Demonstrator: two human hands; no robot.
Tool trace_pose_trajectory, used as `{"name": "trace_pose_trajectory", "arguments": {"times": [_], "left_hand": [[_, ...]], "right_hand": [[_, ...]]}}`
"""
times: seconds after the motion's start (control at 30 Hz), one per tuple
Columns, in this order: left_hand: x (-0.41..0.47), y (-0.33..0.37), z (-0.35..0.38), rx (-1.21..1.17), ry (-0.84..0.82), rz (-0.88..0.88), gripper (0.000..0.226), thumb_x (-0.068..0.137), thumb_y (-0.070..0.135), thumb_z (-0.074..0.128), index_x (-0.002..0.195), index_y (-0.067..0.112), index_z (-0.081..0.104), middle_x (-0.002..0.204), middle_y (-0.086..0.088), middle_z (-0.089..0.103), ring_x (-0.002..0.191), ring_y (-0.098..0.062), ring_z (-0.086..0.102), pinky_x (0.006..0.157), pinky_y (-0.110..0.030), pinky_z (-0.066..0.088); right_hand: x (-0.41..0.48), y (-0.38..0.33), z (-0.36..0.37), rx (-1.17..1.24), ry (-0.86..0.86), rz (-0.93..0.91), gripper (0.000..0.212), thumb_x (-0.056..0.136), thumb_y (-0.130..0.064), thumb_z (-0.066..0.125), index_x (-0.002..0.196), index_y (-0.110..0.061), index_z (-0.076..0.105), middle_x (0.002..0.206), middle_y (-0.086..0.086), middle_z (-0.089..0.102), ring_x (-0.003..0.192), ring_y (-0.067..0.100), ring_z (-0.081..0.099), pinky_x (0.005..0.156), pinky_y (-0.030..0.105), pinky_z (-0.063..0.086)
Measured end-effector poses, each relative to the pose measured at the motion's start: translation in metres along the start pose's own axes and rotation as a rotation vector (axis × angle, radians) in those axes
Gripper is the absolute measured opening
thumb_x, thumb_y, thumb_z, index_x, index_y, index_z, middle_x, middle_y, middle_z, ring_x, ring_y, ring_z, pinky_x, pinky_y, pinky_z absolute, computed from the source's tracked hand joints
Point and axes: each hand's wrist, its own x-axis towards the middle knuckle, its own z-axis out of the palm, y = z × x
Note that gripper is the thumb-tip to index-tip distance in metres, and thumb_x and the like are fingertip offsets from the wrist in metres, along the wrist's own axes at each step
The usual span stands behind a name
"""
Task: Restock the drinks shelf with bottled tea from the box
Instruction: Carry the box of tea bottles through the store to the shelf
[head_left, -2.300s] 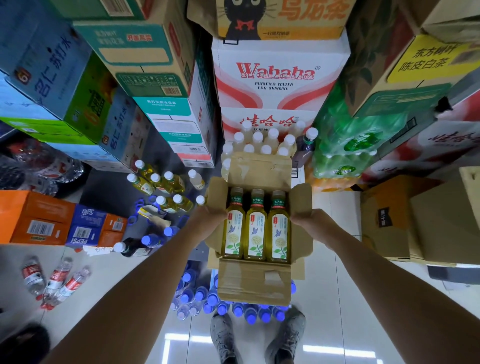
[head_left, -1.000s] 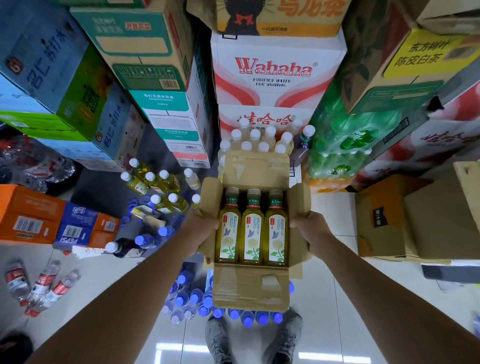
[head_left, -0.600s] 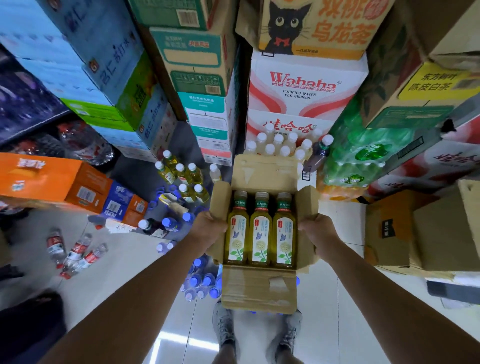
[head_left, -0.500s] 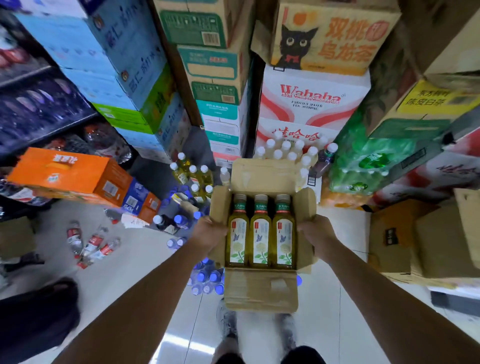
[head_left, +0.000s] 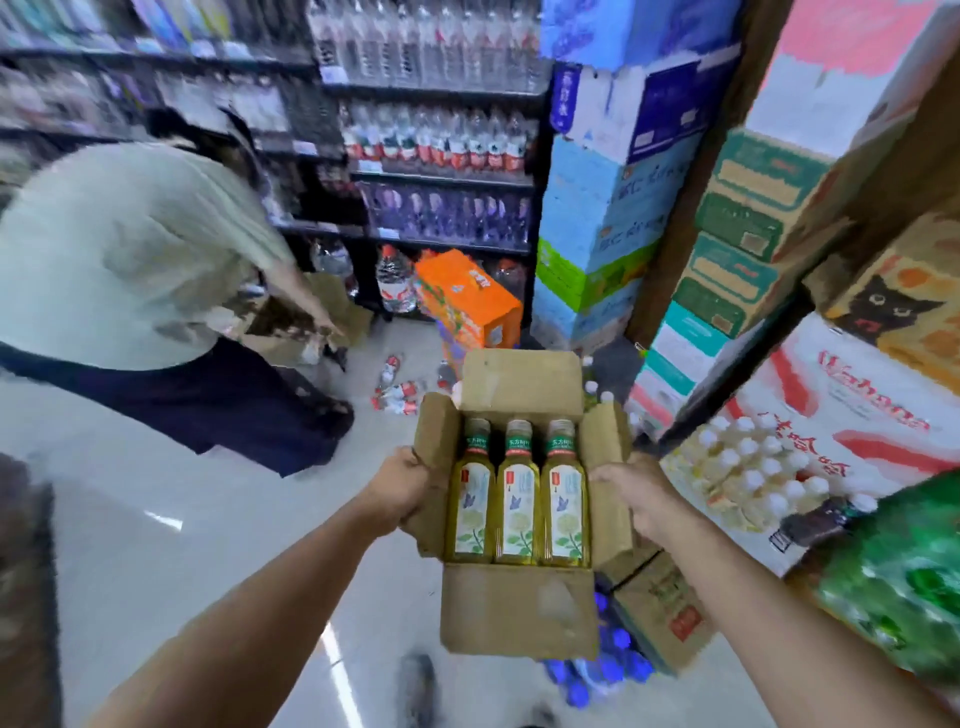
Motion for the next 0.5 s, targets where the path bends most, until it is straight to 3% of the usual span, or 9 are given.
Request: {"name": "trace_pose_trajectory", "arguments": {"times": [0.1, 0.2, 0.27, 0.3, 0.37, 0.4, 0.5], "left_hand": [[-0.044, -0.047, -0.059, -0.098, 0.086, -0.046, 0.019, 0.077, 0.030, 0.071, 0.093, 0.019, 0.073, 0.092, -0.002, 0.076, 0.088, -0.023, 0.072, 0.073, -0.040, 0.062], [-0.082, -0.100, -0.115, -0.179, 0.118, -0.062, 0.028, 0.075, 0.034, 0.068, 0.096, 0.018, 0.075, 0.098, -0.003, 0.077, 0.095, -0.026, 0.073, 0.086, -0.051, 0.060], [-0.107, -0.131, -0.151, -0.242, 0.187, -0.080, 0.026, 0.077, 0.031, 0.066, 0.095, 0.016, 0.075, 0.094, -0.004, 0.077, 0.092, -0.026, 0.074, 0.085, -0.050, 0.061], [-0.121, -0.147, -0.175, -0.276, 0.239, -0.094, 0.024, 0.077, 0.030, 0.065, 0.094, 0.016, 0.075, 0.092, -0.004, 0.077, 0.090, -0.026, 0.074, 0.083, -0.050, 0.061], [-0.144, -0.177, -0.220, -0.304, 0.317, -0.121, 0.017, 0.082, 0.028, 0.066, 0.092, 0.016, 0.074, 0.088, -0.003, 0.077, 0.087, -0.024, 0.074, 0.078, -0.045, 0.063], [-0.156, -0.190, -0.243, -0.325, 0.352, -0.127, 0.012, 0.086, 0.024, 0.066, 0.092, 0.016, 0.073, 0.086, -0.002, 0.076, 0.083, -0.020, 0.074, 0.073, -0.038, 0.063], [-0.187, -0.231, -0.305, -0.382, 0.429, -0.143, 0.003, 0.091, 0.016, 0.065, 0.093, 0.015, 0.068, 0.084, -0.002, 0.075, 0.072, -0.010, 0.072, 0.061, -0.024, 0.058]], "right_hand": [[-0.033, -0.013, 0.064, -0.076, -0.121, -0.065, 0.021, 0.078, 0.007, 0.068, 0.096, -0.005, 0.064, 0.084, 0.020, 0.069, 0.073, 0.031, 0.068, 0.066, 0.042, 0.059], [-0.063, -0.019, 0.134, -0.150, -0.244, -0.098, 0.018, 0.081, 0.013, 0.062, 0.084, -0.005, 0.067, 0.063, 0.010, 0.069, 0.053, 0.021, 0.065, 0.052, 0.028, 0.054], [-0.078, -0.019, 0.184, -0.185, -0.309, -0.115, 0.016, 0.078, 0.012, 0.064, 0.090, 0.001, 0.067, 0.068, 0.015, 0.069, 0.058, 0.026, 0.065, 0.057, 0.034, 0.056], [-0.083, -0.016, 0.215, -0.200, -0.331, -0.118, 0.024, 0.072, 0.006, 0.071, 0.095, 0.005, 0.065, 0.076, 0.023, 0.069, 0.066, 0.031, 0.067, 0.063, 0.042, 0.057], [-0.093, -0.011, 0.276, -0.258, -0.395, -0.131, 0.059, 0.049, -0.011, 0.079, 0.102, 0.007, 0.063, 0.091, 0.032, 0.067, 0.079, 0.041, 0.069, 0.070, 0.057, 0.057], [-0.105, -0.013, 0.307, -0.288, -0.429, -0.133, 0.061, 0.046, -0.012, 0.078, 0.102, 0.006, 0.063, 0.091, 0.031, 0.067, 0.079, 0.041, 0.069, 0.069, 0.057, 0.057], [-0.158, -0.021, 0.391, -0.386, -0.500, -0.132, 0.026, 0.076, 0.006, 0.065, 0.101, 0.002, 0.063, 0.084, 0.025, 0.068, 0.070, 0.032, 0.066, 0.062, 0.038, 0.057]]}}
